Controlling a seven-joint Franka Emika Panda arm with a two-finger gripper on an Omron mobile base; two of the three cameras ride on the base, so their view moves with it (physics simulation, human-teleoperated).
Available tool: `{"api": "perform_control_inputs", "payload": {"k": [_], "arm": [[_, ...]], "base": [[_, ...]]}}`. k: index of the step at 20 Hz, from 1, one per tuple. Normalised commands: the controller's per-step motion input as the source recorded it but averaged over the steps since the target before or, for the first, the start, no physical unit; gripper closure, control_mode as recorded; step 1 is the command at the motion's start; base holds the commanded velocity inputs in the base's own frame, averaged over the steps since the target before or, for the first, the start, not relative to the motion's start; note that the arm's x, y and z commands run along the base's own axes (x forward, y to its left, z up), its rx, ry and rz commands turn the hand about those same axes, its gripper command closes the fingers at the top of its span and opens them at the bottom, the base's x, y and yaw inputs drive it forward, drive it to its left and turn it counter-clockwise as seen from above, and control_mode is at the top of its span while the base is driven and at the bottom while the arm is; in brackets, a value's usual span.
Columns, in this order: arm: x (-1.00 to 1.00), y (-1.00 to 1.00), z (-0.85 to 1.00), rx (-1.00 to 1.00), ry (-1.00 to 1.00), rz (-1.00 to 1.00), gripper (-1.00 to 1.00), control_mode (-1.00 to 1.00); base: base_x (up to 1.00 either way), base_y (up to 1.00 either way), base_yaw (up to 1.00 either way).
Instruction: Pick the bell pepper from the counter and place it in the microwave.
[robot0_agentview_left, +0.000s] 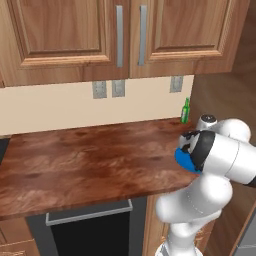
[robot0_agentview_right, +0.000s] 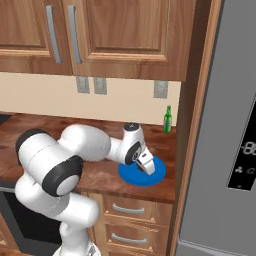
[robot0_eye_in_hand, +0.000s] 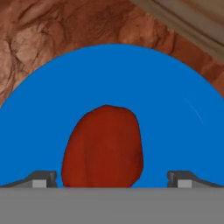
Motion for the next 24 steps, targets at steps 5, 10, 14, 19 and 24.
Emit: {"api": "perform_control_inputs", "payload": {"k": [5,10,14,19,24], "arm": [[0.02,-0.01,-0.34,0.00,0.01,0.00,-1.00,-1.00],[0.27,0.00,-0.16,0.00,0.00,0.00,-1.00,-1.00],[0.16,-0.03,0.00,0.00,0.00,0.00,-1.00,-1.00],[0.02,-0.01,-0.07,0.00,0.02,0.00,-1.00,-1.00],[0.00,0.00,-0.25,0.00,0.08,0.00,-1.00,-1.00]], "base": [[0.00,0.00,0.00],[0.00,0.00,0.00],[0.00,0.00,0.00],[0.00,0.00,0.00],[0.00,0.00,0.00]]}}
